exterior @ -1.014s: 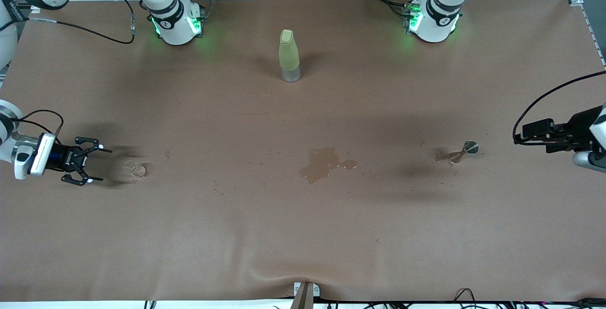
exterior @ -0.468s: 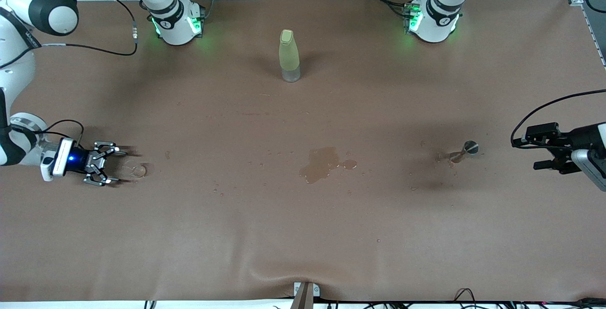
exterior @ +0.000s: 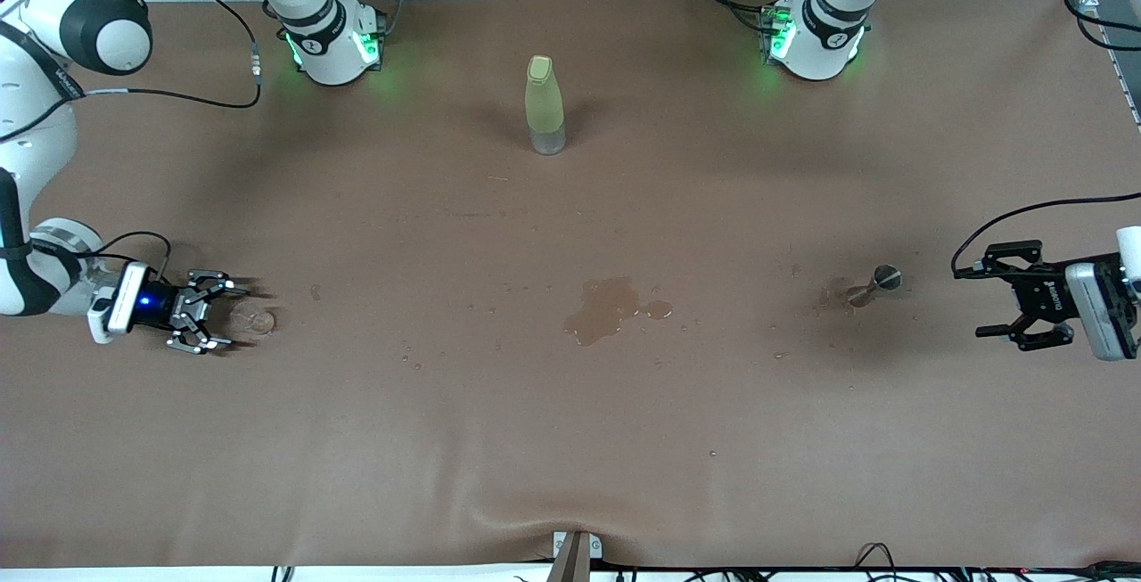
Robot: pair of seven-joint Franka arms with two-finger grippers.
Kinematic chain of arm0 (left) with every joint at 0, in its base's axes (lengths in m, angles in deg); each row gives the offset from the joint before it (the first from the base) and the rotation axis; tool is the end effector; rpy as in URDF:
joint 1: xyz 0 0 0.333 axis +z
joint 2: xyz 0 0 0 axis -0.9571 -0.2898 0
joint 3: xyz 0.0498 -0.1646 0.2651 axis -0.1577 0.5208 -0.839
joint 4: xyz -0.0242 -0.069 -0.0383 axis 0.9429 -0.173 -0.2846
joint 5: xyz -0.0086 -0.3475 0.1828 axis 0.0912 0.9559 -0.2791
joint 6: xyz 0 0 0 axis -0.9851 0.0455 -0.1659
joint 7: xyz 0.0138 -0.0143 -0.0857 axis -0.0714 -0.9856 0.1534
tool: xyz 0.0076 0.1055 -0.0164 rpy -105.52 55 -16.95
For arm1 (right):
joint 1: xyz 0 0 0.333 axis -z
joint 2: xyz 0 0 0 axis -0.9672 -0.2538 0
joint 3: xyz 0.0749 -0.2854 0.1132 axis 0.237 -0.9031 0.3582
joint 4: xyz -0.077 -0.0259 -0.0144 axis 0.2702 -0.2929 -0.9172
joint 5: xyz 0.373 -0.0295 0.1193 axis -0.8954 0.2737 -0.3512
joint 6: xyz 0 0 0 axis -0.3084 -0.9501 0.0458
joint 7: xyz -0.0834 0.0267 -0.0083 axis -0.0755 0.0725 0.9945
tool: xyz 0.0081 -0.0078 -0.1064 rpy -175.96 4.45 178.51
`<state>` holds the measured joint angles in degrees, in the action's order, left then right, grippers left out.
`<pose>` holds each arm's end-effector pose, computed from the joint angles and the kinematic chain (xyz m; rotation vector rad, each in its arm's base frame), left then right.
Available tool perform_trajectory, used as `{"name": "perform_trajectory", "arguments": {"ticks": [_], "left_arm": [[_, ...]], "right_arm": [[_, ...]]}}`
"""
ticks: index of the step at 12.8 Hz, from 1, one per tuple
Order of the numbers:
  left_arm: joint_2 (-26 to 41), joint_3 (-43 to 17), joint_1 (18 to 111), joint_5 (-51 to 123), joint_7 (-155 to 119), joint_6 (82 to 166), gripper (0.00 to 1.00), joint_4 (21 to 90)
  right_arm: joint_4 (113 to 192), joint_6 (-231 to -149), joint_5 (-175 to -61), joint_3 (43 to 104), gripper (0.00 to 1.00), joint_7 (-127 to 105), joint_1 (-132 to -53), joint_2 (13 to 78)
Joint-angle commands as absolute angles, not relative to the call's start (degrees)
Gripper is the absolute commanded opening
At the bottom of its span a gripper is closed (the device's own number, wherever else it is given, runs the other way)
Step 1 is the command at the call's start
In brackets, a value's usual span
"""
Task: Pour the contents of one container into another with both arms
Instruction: 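Grasp the glass cup with the right gripper while the left gripper grasps the jigger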
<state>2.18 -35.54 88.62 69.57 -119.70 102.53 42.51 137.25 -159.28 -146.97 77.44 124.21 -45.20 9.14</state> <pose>0.6498 0.1515 0.3471 2.0606 -1.2765 0.4726 0.5826 -0.2358 0.0709 -1.5127 -1.1770 -1.1300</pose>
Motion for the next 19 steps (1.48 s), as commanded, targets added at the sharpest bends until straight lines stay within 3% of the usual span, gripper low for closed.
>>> {"name": "perform_trajectory", "arguments": {"ticks": [1,3,5,10,12,19], "left_arm": [[-0.42,-35.14,90.99,72.62,-134.92,102.5,1.0,43.66],[-4.63,-35.14,93.27,77.17,-149.61,101.19,1.0,44.88],[-8.06,-35.14,95.47,79.39,-152.39,97.16,1.0,45.06],[-14.66,-35.05,98.82,80.19,-154.23,89.59,1.0,44.98],[-16.59,-35.05,98.82,81.32,-157.39,89.14,1.0,44.98],[-21.17,-31.63,98.64,88.97,-170.5,89.14,1.0,44.8]], "right_arm": [[135.92,-158.41,-148.35,78.17,1.0,125.46,-44.88,7.23],[135.92,-158.5,-148.61,78.26,0.98,127.22,-45.06,6.96],[135.92,-158.41,-148.53,78.26,0.86,127.23,-45.06,7.05],[135.92,-157.02,-148.53,78.35,0.19,126.7,-45.15,7.31],[135.75,-156.04,-148.61,78.43,0.12,126.17,-46.19,8.36],[133.9,-159.46,-149.49,83.0,0.05,111.68,-53.14,15.91]]}}
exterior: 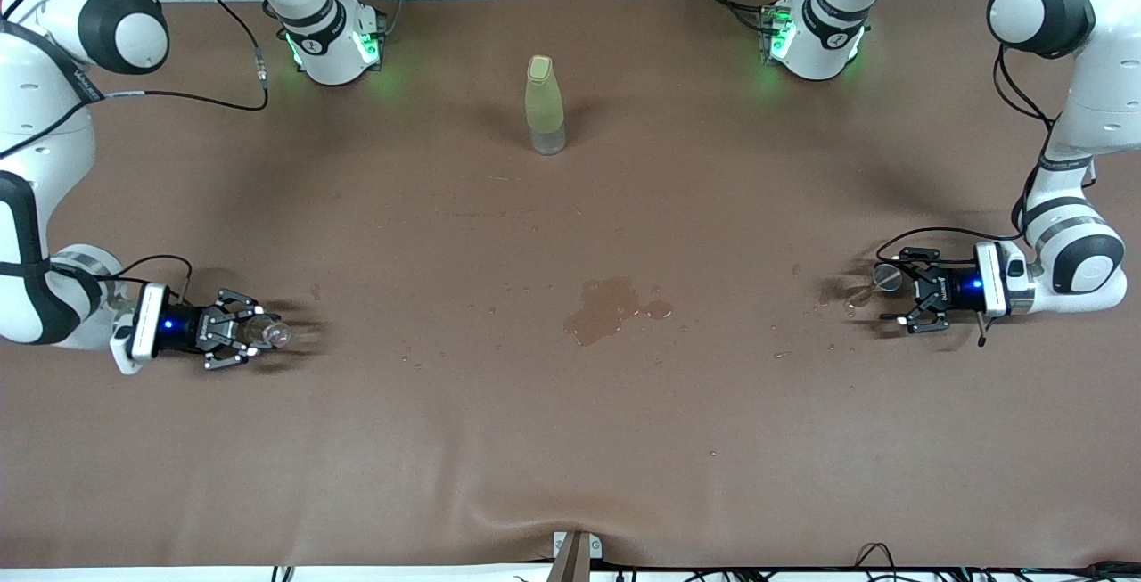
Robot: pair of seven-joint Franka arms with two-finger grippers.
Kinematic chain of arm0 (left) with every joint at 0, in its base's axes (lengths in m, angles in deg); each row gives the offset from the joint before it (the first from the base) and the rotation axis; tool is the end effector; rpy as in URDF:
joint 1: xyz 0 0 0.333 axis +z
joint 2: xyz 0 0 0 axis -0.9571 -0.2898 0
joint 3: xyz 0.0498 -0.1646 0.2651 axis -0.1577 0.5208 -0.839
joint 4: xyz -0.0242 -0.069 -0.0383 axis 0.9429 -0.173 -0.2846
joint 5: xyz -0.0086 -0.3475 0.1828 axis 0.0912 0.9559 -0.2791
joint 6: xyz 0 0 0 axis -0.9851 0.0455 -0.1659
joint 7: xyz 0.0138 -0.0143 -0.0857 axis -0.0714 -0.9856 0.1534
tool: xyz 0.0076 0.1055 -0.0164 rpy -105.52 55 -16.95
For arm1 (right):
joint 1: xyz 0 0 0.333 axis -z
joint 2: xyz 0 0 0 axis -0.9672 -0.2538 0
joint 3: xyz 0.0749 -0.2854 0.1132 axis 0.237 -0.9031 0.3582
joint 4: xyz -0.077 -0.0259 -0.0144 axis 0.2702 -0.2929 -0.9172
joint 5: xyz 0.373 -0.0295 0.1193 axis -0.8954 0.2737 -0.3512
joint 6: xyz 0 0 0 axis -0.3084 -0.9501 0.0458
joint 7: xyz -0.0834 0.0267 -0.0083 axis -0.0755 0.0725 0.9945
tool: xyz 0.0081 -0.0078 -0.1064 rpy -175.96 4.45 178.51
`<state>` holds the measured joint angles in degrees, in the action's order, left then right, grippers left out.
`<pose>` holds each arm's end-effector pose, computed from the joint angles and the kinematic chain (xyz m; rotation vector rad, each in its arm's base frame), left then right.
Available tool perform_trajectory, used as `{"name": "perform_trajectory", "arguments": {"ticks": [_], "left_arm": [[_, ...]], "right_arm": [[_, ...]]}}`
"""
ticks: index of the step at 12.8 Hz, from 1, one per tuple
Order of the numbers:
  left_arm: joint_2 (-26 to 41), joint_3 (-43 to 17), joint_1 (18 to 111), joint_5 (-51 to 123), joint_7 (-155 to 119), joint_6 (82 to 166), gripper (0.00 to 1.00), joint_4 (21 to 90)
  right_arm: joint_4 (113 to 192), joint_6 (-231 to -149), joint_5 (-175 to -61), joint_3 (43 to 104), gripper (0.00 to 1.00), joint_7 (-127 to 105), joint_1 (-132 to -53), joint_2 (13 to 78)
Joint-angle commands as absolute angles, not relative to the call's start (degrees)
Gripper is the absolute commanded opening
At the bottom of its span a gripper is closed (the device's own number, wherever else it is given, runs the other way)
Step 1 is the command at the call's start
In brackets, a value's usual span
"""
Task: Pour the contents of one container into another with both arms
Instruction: 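Lift the glass cup and steel jigger, bringing both grippers together mid-table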
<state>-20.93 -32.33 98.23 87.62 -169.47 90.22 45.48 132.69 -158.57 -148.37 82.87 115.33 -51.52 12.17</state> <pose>0.5804 0.1672 0.0979 1.3446 -1.3362 1.0322 0.6560 -0.1360 0.1427 -1.3814 -1.2220 -1.0772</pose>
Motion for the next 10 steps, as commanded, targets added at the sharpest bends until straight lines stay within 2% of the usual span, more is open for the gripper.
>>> {"name": "perform_trajectory", "arguments": {"ticks": [1,3,4,5,8,10], "left_arm": [[-21.61,-31.54,98.64,89.06,-170.5,89.14,1.0,44.8],[-21.97,-31.54,98.64,89.06,-170.41,89.14,1.0,44.8],[-21.97,-31.54,98.64,89.15,-170.33,89.14,0.93,44.8],[-22.05,-31.54,98.64,89.15,-170.33,89.14,0.9,44.8],[-22.4,-31.45,98.56,89.94,-170.41,89.14,0.75,44.98],[-22.4,-31.45,98.64,90.03,-170.24,89.05,0.61,45.07]], "right_arm": [[134.25,-159.73,-150.8,83.0,0.05,111.23,-54.36,16.62],[136.0,-160.25,-152.65,83.0,0.06,111.05,-56.3,17.24],[137.84,-161.56,-153.61,83.0,0.06,111.05,-57.01,18.2],[139.51,-162.88,-154.15,83.09,0.06,111.05,-57.71,19.25],[141.72,-163.42,-155.9,83.09,0.06,111.05,-59.56,20.14],[141.98,-163.77,-157.05,83.09,0.06,111.05,-61.22,20.84]]}}
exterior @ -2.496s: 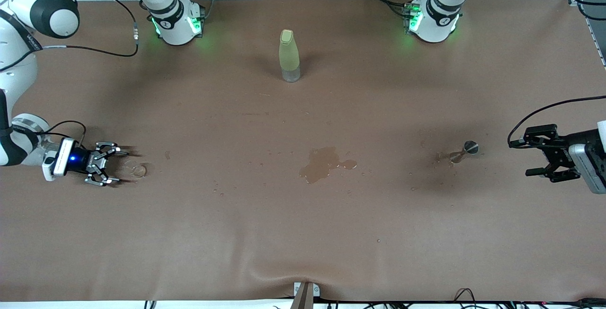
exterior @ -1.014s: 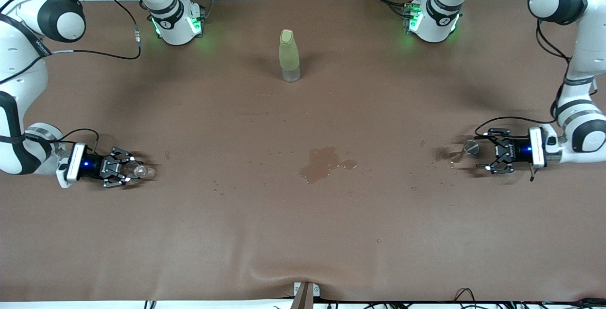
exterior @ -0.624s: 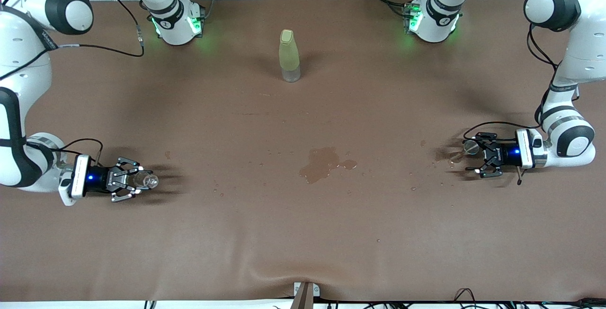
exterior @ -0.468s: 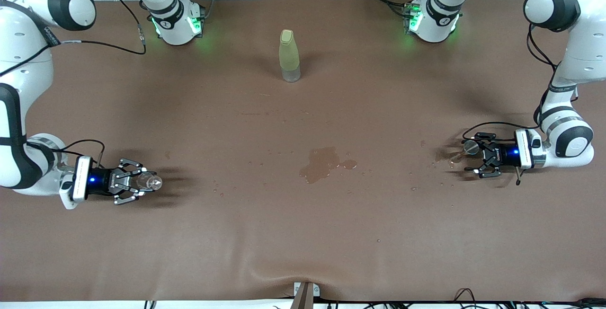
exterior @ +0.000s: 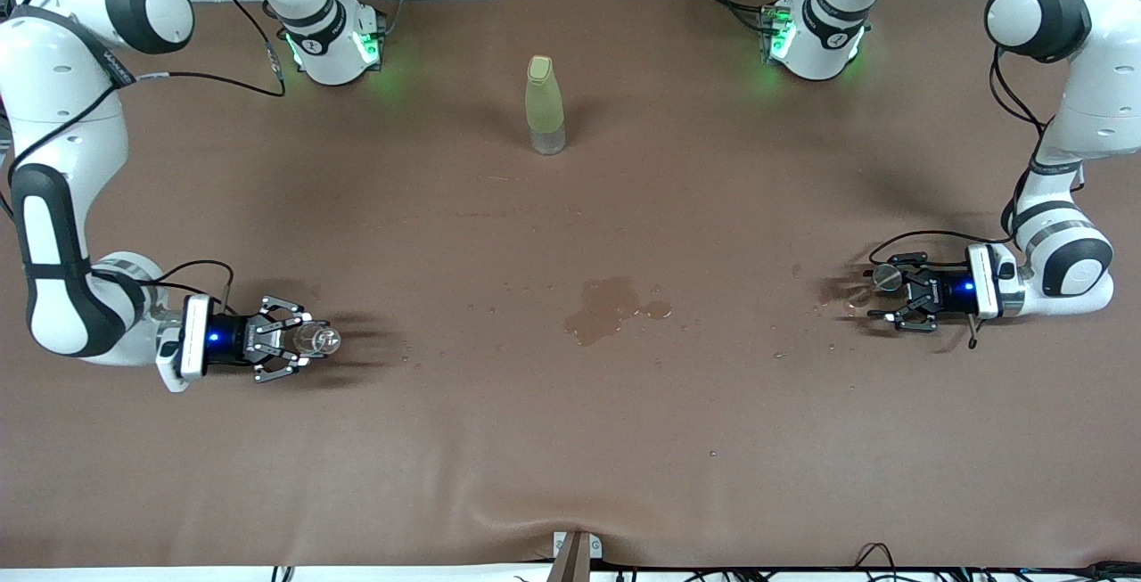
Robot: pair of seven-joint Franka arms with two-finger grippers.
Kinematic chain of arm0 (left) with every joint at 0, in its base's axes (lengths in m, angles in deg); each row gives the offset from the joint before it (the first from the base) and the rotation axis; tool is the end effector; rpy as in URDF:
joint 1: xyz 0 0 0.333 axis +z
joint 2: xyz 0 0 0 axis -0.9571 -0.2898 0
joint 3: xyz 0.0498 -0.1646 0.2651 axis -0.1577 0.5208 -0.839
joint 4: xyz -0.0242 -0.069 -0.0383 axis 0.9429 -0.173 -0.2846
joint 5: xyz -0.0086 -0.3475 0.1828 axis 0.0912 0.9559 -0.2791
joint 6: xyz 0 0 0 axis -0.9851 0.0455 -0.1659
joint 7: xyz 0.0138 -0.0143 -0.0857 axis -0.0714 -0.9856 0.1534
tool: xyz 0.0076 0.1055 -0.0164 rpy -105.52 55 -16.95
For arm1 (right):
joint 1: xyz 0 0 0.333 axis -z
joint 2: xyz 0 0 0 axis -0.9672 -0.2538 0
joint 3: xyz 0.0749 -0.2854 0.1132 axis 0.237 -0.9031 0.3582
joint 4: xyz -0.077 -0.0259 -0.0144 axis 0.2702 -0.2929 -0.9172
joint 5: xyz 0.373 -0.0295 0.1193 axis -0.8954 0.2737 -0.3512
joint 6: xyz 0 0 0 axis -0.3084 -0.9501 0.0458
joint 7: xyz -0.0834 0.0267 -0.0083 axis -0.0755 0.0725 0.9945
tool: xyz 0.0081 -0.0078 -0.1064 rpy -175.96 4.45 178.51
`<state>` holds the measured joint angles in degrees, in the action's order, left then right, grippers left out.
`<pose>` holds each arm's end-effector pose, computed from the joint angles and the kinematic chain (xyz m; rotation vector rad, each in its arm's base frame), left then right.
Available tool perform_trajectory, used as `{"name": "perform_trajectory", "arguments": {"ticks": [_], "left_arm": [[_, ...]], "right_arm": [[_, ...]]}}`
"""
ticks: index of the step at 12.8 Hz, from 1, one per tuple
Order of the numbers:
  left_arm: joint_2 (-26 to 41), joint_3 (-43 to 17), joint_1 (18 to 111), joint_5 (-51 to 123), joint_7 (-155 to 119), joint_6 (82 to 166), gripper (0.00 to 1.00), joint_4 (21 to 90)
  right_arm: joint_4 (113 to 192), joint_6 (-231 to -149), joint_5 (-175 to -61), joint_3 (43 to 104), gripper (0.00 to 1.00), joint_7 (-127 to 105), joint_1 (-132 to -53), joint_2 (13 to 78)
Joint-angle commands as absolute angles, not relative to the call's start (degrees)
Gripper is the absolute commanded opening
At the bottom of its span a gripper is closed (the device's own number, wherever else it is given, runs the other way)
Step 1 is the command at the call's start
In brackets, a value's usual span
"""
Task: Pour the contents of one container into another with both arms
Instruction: 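Lift the glass cup and steel jigger, bringing both grippers together mid-table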
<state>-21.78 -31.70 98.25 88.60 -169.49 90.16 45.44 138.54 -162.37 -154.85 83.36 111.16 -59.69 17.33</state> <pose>0.5810 0.1599 0.0913 1.3339 -1.3127 1.0465 0.6696 -0.0364 0.1706 -1.3627 -1.1668 -1.0349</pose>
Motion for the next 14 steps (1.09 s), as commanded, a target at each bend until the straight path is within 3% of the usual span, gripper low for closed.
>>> {"name": "perform_trajectory", "arguments": {"ticks": [1,4,8,14], "left_arm": [[-22.4,-31.45,98.64,90.03,-170.15,89.14,0.48,44.98],[-21.88,-31.54,98.55,90.03,-170.5,89.14,0.0,44.1],[-20.21,-31.1,97.94,90.03,-170.5,89.23,0.0,41.82],[-19.94,-27.84,91.71,97.74,-169.89,94.13,0.0,38.21]], "right_arm": [[143.99,-164.73,-158.36,83.09,0.06,110.97,-62.36,22.41],[152.86,-168.68,-160.57,83.09,0.06,109.39,-63.77,30.14],[163.5,-174.49,-161.61,83.18,0.08,103.42,-66.59,41.92],[170.37,-174.49,-165.93,83.18,0.07,98.33,-69.05,46.94]]}}
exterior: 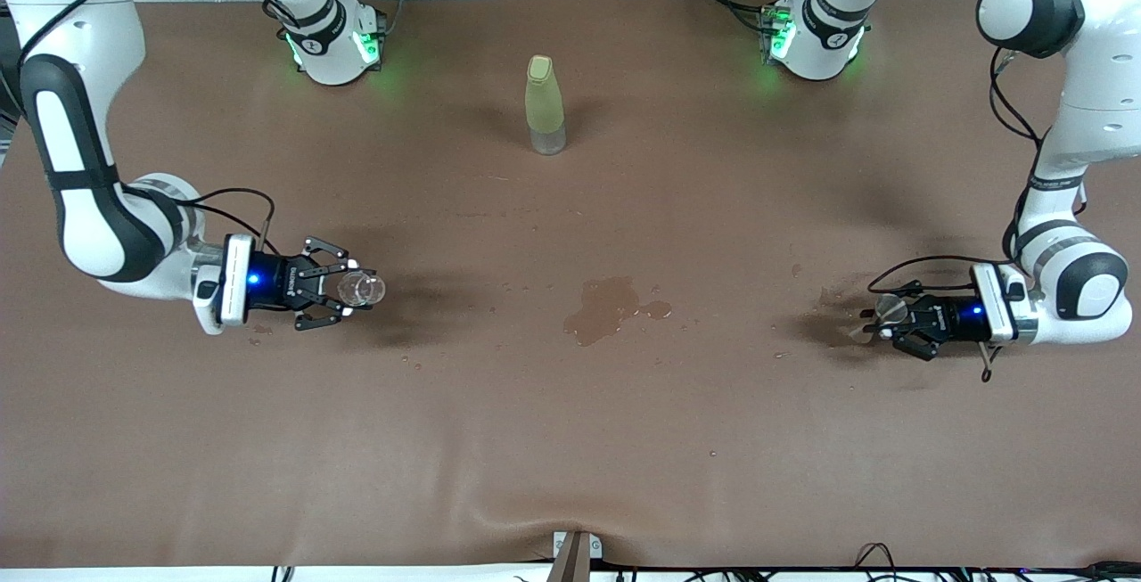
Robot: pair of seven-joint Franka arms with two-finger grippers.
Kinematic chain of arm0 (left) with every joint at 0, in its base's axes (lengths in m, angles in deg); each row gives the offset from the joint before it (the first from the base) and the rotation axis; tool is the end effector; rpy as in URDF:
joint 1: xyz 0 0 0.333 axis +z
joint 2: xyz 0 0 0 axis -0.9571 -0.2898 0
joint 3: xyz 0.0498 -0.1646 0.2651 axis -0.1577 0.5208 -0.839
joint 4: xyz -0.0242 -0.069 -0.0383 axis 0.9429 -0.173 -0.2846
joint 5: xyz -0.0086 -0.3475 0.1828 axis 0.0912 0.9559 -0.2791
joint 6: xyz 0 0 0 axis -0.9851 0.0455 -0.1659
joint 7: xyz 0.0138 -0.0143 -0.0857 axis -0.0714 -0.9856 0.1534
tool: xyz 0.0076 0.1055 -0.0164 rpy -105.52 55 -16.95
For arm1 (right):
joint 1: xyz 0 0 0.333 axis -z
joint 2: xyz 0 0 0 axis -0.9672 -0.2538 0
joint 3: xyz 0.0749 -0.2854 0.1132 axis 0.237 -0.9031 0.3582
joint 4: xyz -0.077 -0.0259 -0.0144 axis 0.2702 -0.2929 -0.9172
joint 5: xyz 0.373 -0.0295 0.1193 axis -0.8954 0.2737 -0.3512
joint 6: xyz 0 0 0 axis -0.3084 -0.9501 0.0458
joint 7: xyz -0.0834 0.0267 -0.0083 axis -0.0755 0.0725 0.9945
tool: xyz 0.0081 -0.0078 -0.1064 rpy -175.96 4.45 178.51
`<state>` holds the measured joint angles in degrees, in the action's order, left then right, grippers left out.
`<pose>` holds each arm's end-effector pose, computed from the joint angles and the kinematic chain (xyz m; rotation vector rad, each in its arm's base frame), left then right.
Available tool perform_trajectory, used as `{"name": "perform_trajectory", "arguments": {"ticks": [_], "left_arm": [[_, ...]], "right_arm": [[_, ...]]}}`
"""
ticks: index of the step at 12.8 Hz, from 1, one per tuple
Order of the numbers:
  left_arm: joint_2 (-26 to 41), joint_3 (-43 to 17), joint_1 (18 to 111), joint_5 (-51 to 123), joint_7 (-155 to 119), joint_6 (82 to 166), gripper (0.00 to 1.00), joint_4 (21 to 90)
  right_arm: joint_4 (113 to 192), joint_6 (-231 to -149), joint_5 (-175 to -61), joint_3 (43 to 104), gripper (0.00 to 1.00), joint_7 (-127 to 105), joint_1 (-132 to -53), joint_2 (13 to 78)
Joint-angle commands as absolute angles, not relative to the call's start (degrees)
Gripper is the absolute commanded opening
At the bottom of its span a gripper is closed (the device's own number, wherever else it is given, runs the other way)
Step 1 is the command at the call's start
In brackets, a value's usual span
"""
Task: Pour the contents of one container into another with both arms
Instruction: 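Lift the glass cup and steel jigger, bringing both grippers together mid-table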
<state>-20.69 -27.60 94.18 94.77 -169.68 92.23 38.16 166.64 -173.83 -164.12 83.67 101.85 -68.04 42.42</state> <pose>0.6552 0.0992 0.1556 1.2281 -1.4297 1.2098 0.5930 0.0600 0.2610 -1.5374 -0.9941 -0.9295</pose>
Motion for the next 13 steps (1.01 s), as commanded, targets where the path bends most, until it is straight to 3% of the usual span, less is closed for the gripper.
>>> {"name": "perform_trajectory", "arguments": {"ticks": [1,6,13], "left_arm": [[-19.77,-27.84,90.31,99.94,-169.36,95.54,0.0,38.12],[-19.94,-27.76,77.76,111.8,-163.12,102.56,0.0,38.12],[-20.82,-27.84,58.15,130.26,-163.03,121.89,0.0,36.29]], "right_arm": [[170.37,-174.75,-166.02,83.09,0.07,96.66,-69.75,48.08],[170.11,-180.73,-172.51,83.09,0.07,96.81,-77.56,49.5],[164.23,-188.19,-180.32,83.09,0.07,98.05,-87.23,48.36]]}}
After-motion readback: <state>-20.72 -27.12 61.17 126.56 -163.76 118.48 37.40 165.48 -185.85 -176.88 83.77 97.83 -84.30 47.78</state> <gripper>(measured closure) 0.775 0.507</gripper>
